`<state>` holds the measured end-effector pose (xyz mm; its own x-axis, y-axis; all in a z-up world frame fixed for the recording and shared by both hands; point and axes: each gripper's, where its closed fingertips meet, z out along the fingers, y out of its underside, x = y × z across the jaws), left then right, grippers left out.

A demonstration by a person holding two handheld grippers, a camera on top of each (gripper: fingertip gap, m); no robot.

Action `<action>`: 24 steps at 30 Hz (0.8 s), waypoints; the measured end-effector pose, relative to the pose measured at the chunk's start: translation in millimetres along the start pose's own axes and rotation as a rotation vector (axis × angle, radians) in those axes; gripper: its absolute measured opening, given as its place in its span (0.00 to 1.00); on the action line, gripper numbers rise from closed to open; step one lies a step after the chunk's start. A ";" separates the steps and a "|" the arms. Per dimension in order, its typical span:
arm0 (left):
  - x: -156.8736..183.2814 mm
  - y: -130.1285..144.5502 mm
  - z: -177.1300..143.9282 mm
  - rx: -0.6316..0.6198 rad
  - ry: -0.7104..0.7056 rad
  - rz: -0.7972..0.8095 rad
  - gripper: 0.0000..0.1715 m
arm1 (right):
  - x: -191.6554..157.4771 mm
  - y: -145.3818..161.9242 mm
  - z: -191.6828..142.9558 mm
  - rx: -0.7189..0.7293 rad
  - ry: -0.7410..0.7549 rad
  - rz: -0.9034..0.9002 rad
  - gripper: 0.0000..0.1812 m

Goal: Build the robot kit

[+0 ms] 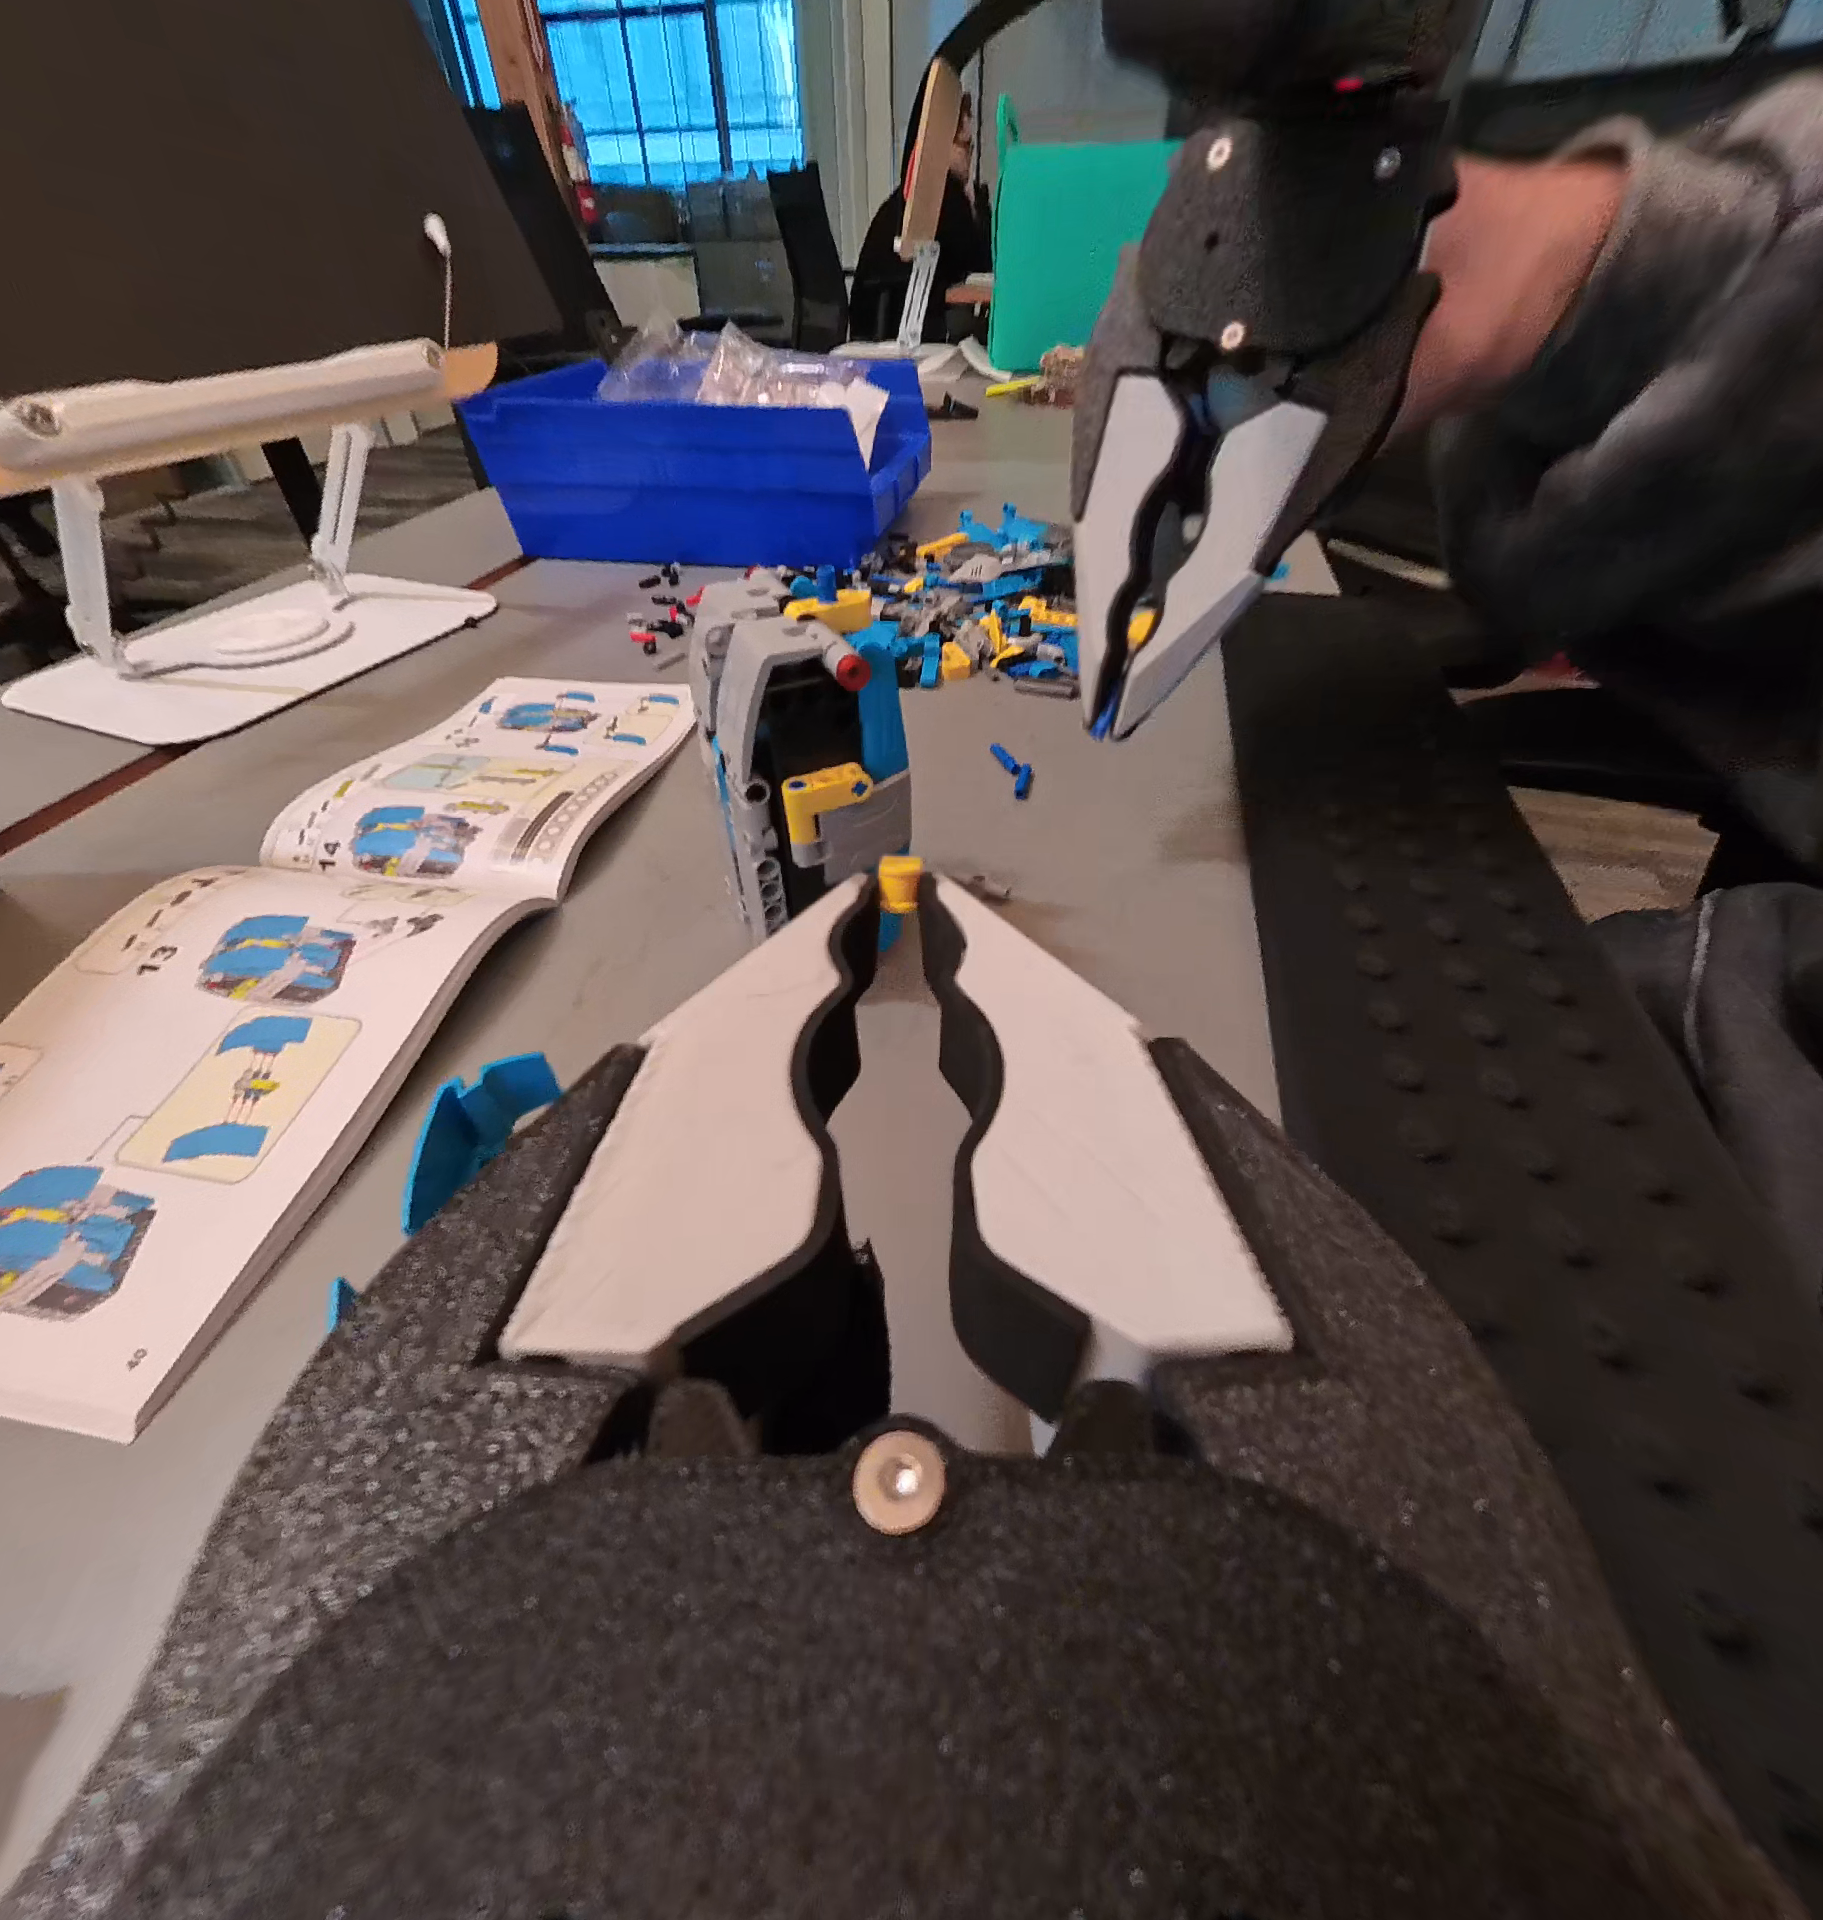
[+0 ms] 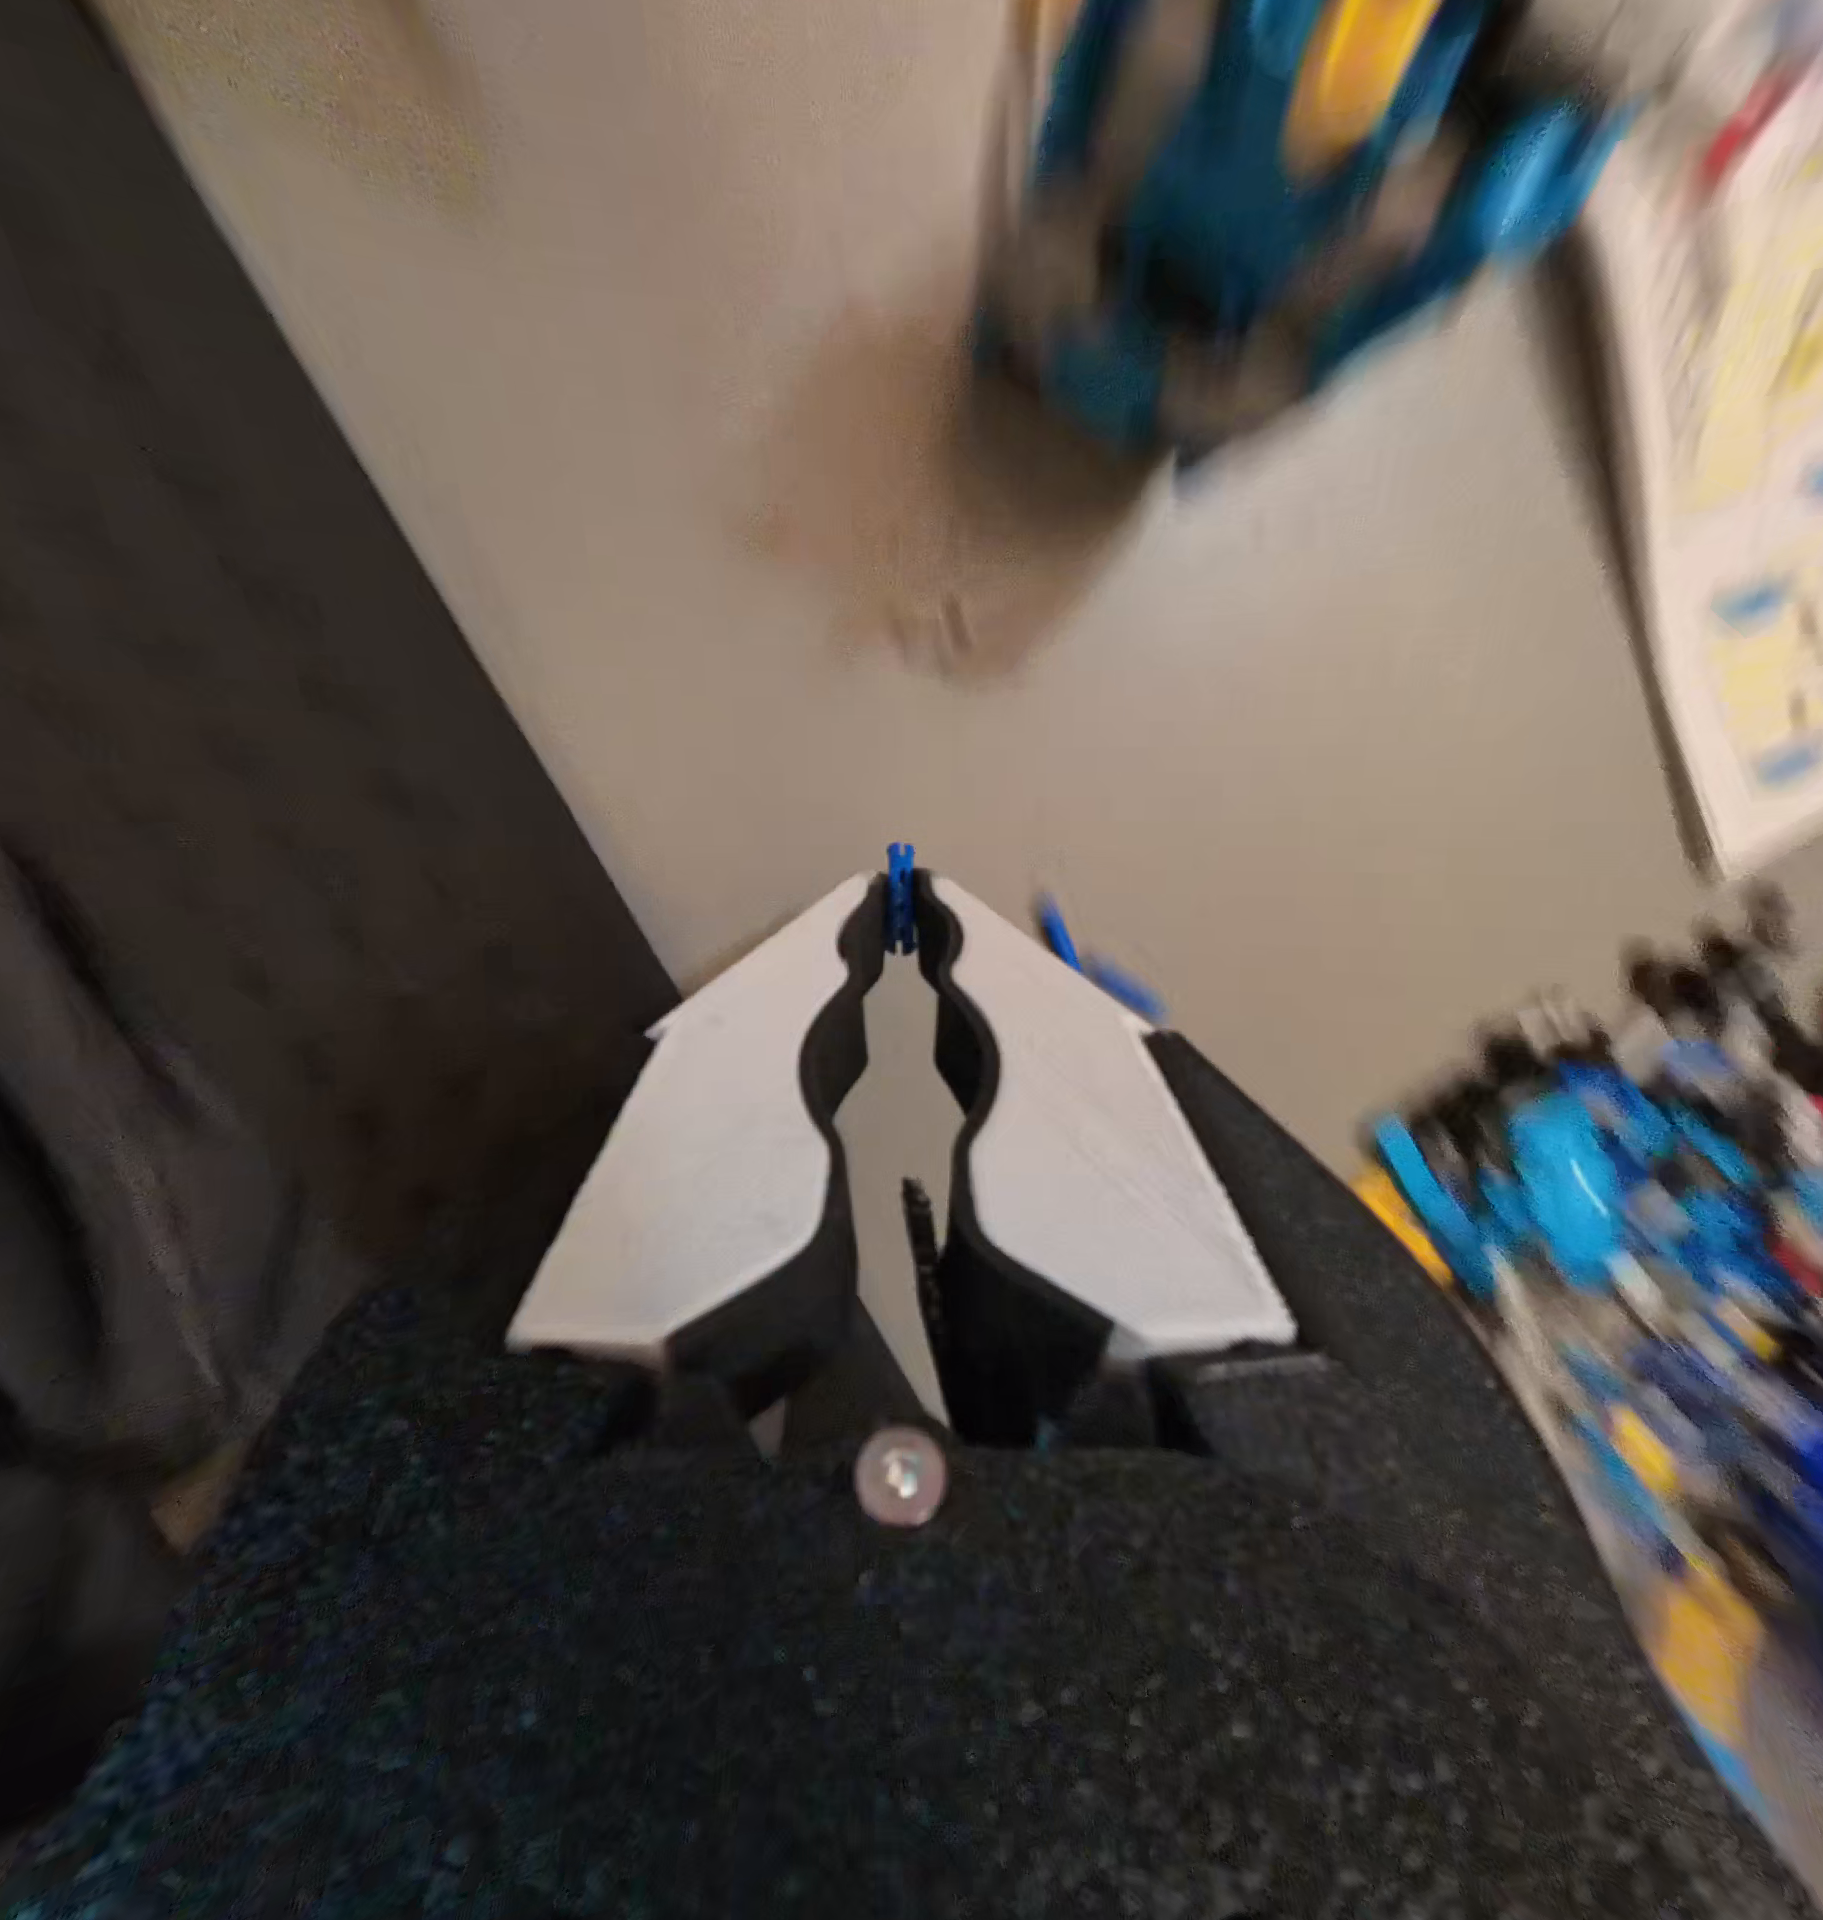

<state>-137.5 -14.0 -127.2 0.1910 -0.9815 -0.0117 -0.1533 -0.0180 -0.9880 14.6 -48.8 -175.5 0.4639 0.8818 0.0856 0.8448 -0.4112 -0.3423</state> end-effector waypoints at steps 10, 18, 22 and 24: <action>13.3 -21.0 -7.9 0.136 0.029 0.057 0.04 | -47.4 -143.7 -3.9 0.972 -0.714 0.807 0.02; 15.2 -25.0 -8.9 0.163 0.008 0.111 0.04 | -53.8 -162.1 -20.8 1.115 -0.958 0.926 0.02; 12.8 -24.3 -8.5 0.161 -0.012 0.122 0.04 | -49.5 -162.1 -21.4 1.144 -0.947 0.963 0.02; 12.0 -24.4 -8.4 0.159 -0.034 0.148 0.04 | -49.0 -163.2 -21.7 1.161 -0.949 0.985 0.02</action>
<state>-139.6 -27.0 -101.9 0.2104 -0.9643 -0.1608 -0.0280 0.1584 -0.9870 -140.2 -30.0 -103.5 -0.0192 0.4267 -0.9042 -0.4142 -0.8265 -0.3812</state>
